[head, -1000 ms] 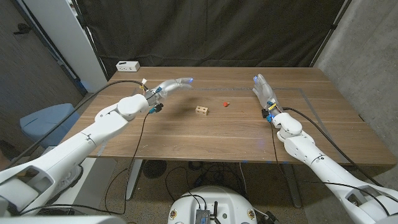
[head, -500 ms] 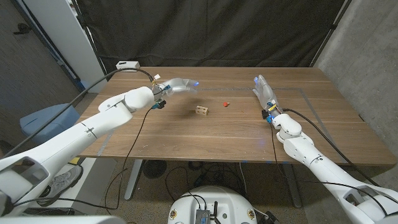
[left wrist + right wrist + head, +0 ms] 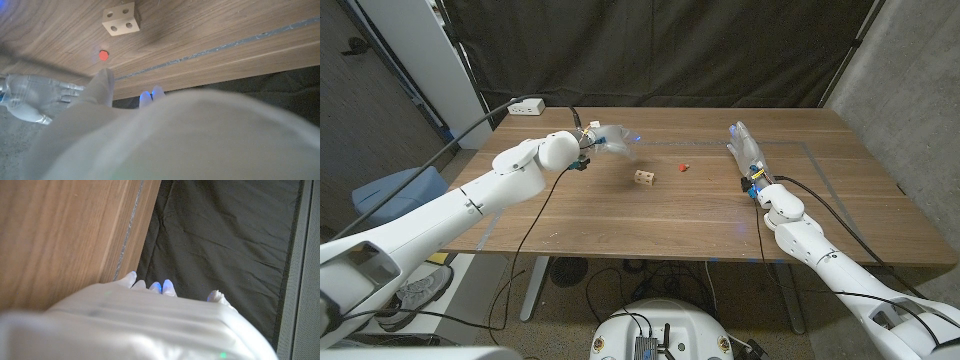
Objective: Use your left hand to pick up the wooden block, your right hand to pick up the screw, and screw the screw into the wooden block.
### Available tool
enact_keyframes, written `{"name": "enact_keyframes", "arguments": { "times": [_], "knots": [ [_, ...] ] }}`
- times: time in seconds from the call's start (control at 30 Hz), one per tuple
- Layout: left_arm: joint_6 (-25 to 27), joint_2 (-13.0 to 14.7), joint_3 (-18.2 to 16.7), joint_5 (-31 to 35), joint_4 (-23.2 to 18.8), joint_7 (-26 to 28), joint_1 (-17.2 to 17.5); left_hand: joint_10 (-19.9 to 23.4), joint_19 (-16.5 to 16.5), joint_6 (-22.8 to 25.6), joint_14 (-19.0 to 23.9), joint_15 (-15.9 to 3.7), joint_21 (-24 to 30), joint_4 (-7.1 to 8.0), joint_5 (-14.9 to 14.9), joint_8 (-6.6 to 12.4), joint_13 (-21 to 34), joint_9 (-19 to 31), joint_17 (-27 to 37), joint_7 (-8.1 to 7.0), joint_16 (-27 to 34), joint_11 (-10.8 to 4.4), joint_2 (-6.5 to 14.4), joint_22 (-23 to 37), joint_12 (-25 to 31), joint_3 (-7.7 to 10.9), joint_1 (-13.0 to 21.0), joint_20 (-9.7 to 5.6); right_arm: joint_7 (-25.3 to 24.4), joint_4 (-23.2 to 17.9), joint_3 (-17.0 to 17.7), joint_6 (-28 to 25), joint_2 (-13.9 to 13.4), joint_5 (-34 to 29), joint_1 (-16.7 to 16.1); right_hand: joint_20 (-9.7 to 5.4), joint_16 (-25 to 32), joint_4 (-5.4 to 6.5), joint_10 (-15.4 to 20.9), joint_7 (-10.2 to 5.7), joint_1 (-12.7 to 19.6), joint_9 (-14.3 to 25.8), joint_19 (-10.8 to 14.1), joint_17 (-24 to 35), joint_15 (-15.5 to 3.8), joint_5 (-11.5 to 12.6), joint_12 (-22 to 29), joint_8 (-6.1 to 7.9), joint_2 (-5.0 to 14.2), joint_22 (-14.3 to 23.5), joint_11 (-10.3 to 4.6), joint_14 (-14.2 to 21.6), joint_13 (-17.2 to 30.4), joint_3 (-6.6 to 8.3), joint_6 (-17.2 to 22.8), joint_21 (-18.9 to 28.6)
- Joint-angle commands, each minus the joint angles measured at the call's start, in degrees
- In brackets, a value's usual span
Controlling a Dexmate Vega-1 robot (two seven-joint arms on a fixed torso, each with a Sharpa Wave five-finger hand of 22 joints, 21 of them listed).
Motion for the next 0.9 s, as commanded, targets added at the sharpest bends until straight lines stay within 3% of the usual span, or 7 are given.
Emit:
{"name": "enact_keyframes", "arguments": {
  "times": [0.03,0.13,0.53,0.9],
  "knots": [
    [4.92,-0.90,3.64,10.40,-3.59,-5.20,-2.21,-0.70,-3.23,-0.32,-1.16,0.31,0.10,0.20,-0.20,0.04,0.47,0.36,0.09,-0.16,-0.25,-0.16,-0.33,0.16,-0.15,-0.08,1.77,1.86,-1.20,-0.19,-0.05,-0.51,0.20,-0.18,-0.24,0.66,-0.02,-0.14,-0.32,-0.21,0.26,0.21,-0.43,0.17,-0.02,0.56,-0.10,0.12,-0.03,0.27,-0.18,-0.66,0.13,0.40,-0.28,0.27],
    [5.14,-0.95,4.49,13.37,-4.26,-6.56,-2.62,-0.02,-3.64,0.36,-1.29,0.24,0.36,0.20,-0.15,0.38,0.67,0.42,0.11,-0.60,-0.08,-0.68,-0.58,0.20,0.22,-0.08,2.91,2.84,-1.53,-0.42,-0.03,-0.54,0.25,-0.22,-0.44,0.77,-0.03,-0.14,-0.34,-0.25,0.25,0.21,-0.53,0.17,0.01,0.56,-0.09,0.12,-0.03,0.27,-0.17,-0.70,0.14,0.41,-0.32,0.25],
    [1.72,-2.06,5.22,16.14,-3.57,-14.86,-4.32,-0.68,-4.07,-0.31,-2.04,0.76,0.67,0.21,0.03,0.19,1.00,0.50,0.14,-0.41,-0.06,-1.01,-1.21,0.22,0.09,-0.21,4.98,3.80,-2.61,-2.01,0.17,-0.94,-0.09,-0.27,-1.57,0.84,-0.02,-0.20,-0.67,-0.26,0.20,0.22,-0.68,0.17,0.06,0.57,-0.15,0.10,-0.08,0.28,-0.18,-0.82,0.14,0.45,-0.50,0.26],
    [1.61,-4.15,7.99,26.79,-3.85,-19.30,-5.19,-0.32,-4.66,0.12,-2.26,1.03,0.69,0.25,0.24,0.48,1.27,0.58,0.16,-0.65,0.10,-1.33,-1.68,0.19,0.39,-0.41,6.69,4.79,-3.39,-2.38,0.26,-0.54,0.22,-0.33,-2.32,0.69,-0.01,-0.27,-0.70,-0.21,0.18,0.22,-0.77,0.17,0.16,0.58,-0.10,0.12,-0.13,0.28,-0.25,-0.90,0.14,0.49,-0.59,0.29]
  ]
}}
